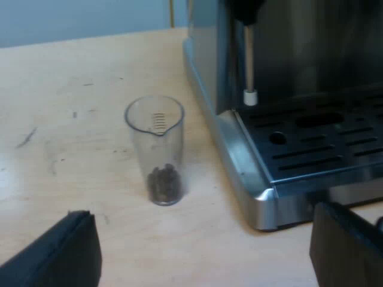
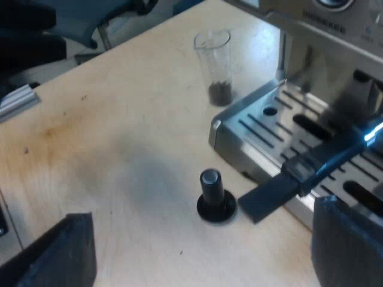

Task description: Pour the beans into the coffee machine

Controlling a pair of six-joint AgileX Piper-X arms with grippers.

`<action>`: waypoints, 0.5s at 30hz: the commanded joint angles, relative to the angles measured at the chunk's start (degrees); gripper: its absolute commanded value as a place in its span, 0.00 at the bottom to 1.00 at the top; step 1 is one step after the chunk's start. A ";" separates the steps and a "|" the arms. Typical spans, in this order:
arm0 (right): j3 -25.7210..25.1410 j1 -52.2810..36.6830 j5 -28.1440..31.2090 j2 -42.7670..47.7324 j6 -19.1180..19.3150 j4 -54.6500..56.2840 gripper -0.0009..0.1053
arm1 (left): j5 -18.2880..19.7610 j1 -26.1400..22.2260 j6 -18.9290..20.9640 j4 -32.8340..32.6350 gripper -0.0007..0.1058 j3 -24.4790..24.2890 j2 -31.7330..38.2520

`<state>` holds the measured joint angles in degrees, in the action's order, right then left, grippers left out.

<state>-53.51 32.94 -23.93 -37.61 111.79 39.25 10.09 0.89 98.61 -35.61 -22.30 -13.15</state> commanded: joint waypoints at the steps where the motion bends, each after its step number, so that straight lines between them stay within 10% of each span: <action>1: 0.55 0.69 -0.36 0.08 0.76 -2.59 0.75 | -1.34 0.27 0.19 4.44 0.70 1.50 -0.17; 15: 1.76 0.75 -0.43 0.08 0.76 -4.47 0.75 | -2.72 0.27 0.19 24.61 0.79 12.87 -5.23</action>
<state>-51.38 33.54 -23.93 -37.60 111.79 35.72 8.14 0.89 98.61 -13.32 -9.17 -18.35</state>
